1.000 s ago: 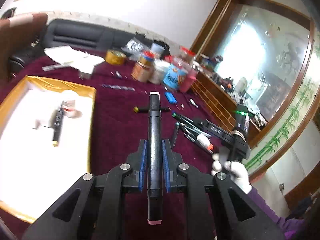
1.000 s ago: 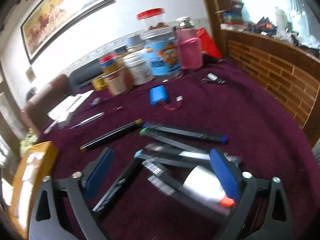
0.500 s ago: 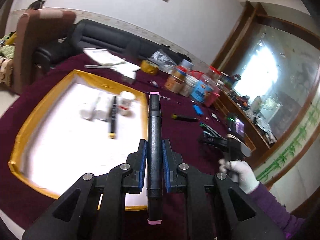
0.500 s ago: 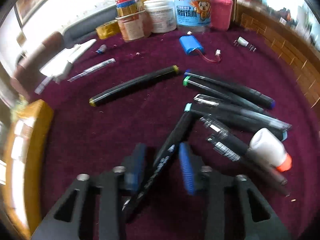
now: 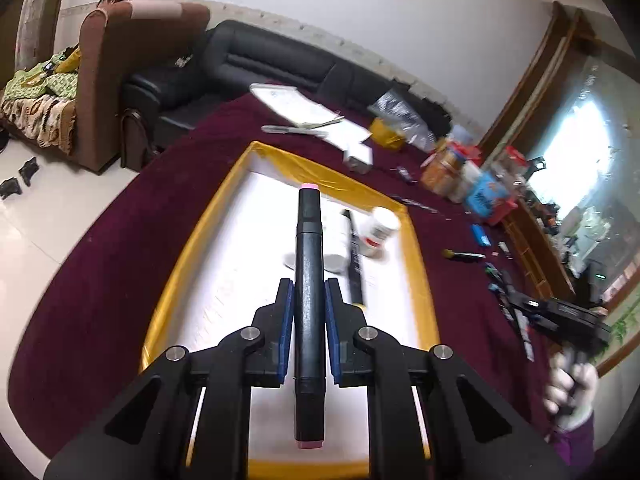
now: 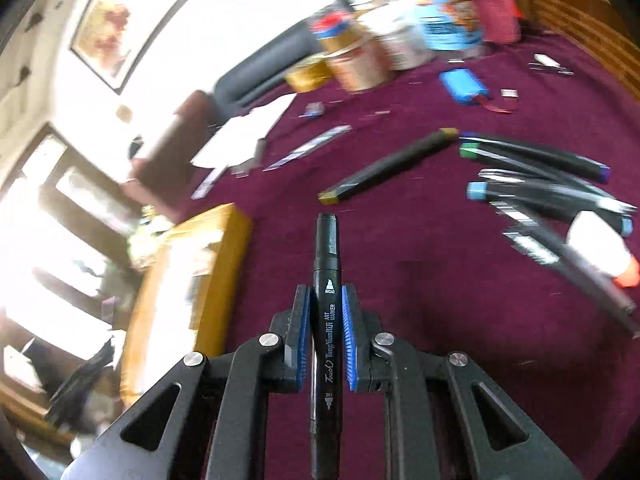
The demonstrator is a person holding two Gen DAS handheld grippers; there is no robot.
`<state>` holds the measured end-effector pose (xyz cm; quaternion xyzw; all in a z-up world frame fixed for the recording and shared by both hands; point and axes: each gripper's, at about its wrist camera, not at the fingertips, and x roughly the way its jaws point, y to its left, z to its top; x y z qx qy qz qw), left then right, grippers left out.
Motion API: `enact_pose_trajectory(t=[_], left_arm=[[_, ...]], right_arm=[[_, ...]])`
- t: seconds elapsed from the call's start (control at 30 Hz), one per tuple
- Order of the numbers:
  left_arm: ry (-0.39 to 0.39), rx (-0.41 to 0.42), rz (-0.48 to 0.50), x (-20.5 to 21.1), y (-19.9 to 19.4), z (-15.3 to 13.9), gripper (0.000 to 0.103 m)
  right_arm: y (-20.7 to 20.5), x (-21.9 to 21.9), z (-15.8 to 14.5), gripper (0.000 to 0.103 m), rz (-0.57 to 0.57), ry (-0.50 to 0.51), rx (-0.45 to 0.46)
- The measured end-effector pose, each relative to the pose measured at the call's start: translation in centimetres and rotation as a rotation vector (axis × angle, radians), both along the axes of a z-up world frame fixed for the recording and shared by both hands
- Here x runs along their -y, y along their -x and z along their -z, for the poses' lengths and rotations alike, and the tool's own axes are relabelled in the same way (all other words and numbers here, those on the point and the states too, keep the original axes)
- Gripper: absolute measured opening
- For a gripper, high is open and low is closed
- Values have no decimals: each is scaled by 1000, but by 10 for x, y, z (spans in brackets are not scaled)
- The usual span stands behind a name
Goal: Organize rigid objects
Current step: 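Carry both black markers into the box and open both tools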
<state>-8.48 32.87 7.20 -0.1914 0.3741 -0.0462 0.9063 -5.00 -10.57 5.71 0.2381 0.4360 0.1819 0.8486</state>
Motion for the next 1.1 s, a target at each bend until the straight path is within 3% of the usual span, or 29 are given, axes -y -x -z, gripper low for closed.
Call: enact_pose_trajectory(t=[0.23,0.5,0.8,1.1], left_arm=[[-10,-143,-5,-9,-68,19,13],[-17,-196,8,-8,-110,45,13],[14,-178,28,-16,-110,51,12],[-16,-198,14,-8,-120,57,13]], right_arm=[[4,-90,-24,14,-198,-60,4],[-21,-181,-11,14,-272,14,-34],[-36,-221,23,14,-254,101,-91],[-36,-223,22,14,-215,186,-90]])
